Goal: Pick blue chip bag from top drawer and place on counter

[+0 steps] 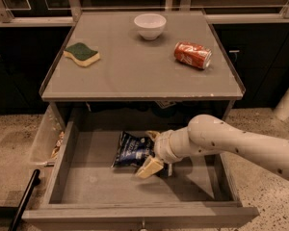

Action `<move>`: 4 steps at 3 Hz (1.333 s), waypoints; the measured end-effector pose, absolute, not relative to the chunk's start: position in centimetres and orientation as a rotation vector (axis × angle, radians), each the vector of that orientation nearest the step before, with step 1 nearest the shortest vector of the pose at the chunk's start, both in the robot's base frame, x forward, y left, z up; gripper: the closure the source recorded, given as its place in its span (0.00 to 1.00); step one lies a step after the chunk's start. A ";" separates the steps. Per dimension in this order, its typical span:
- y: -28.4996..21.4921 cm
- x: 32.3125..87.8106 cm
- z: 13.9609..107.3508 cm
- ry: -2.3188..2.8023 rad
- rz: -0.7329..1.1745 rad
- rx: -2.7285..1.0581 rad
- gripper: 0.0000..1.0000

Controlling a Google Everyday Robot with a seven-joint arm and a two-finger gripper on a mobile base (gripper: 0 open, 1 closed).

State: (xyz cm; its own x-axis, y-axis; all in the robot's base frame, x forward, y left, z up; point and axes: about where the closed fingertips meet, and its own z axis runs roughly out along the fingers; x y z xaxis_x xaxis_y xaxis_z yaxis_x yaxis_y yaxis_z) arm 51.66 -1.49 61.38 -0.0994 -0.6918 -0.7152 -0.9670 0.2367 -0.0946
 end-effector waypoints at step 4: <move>-1.5 51.7 61.4 1.859 0.539 -1.521 1.00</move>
Offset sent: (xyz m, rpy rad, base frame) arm 0.0000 0.0000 0.0000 0.0000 0.0000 0.0000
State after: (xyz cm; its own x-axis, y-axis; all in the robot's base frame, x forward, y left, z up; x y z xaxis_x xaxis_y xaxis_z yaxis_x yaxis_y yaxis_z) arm 51.66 -1.48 61.38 -0.0994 -0.6918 -0.7152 -0.9670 0.2366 -0.0944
